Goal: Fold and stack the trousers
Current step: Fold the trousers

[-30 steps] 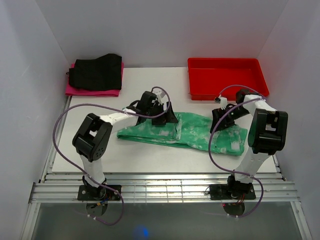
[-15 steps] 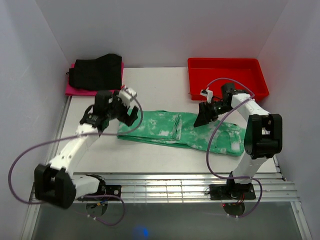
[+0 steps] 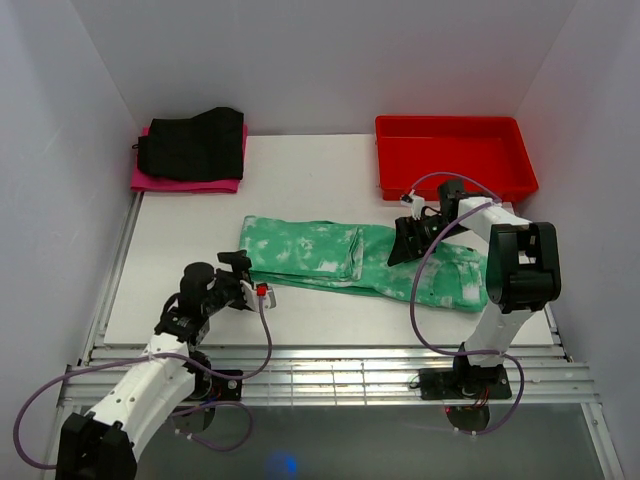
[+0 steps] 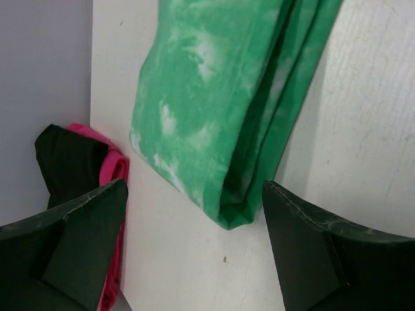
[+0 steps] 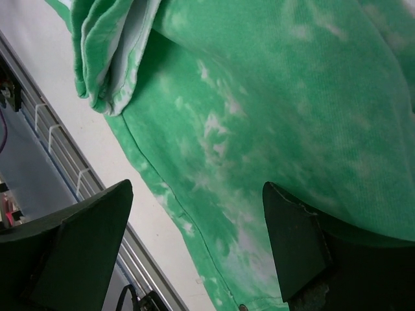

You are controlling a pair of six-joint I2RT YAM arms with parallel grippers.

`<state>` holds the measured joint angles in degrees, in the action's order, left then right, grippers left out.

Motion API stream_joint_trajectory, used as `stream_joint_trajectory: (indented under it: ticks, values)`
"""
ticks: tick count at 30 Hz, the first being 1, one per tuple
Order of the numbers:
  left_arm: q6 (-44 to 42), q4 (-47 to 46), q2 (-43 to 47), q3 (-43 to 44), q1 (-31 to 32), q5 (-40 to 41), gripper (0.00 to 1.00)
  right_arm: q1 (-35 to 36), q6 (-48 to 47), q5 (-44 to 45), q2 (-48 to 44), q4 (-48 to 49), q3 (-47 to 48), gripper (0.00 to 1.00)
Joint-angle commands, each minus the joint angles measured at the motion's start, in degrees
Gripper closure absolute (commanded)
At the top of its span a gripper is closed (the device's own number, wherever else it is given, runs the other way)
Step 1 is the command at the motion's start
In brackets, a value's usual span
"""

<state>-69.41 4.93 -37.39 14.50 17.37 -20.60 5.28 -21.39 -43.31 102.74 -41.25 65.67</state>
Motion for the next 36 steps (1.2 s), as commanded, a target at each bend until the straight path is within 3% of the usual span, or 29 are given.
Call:
stream_joint_trajectory:
  ticks: [1,8,18,28,32,36]
  values:
    - [-11.0,-7.2,-3.5,-1.3,-0.2,-2.2,0.05,0.2,0.1,1.6,0.8,1.6,-0.9,0.14]
    - [-17.4,-14.1,-12.4,-3.1,-0.2,-2.6,0.07,0.2,0.4,1.9,1.8,2.1,-1.2,0.15]
    - [-19.1,-40.3,-26.0,-6.5,2.1,3.9,0.11,0.2,0.5,2.1,2.7,2.2,-1.5,0.16]
    - [-20.9,-50.8,-35.5,-6.3,3.5,4.5,0.15,0.3,0.4,2.3,3.7,2.1,-1.2,0.16]
    - [-22.9,-60.0,-44.4,-5.8,4.5,6.9,0.17,0.3,0.5,2.3,3.9,2.4,-1.2,0.16]
    - [-24.1,-71.1,-53.6,-5.1,5.2,10.1,0.31,0.3,0.1,3.1,4.0,2.1,-0.9,0.16]
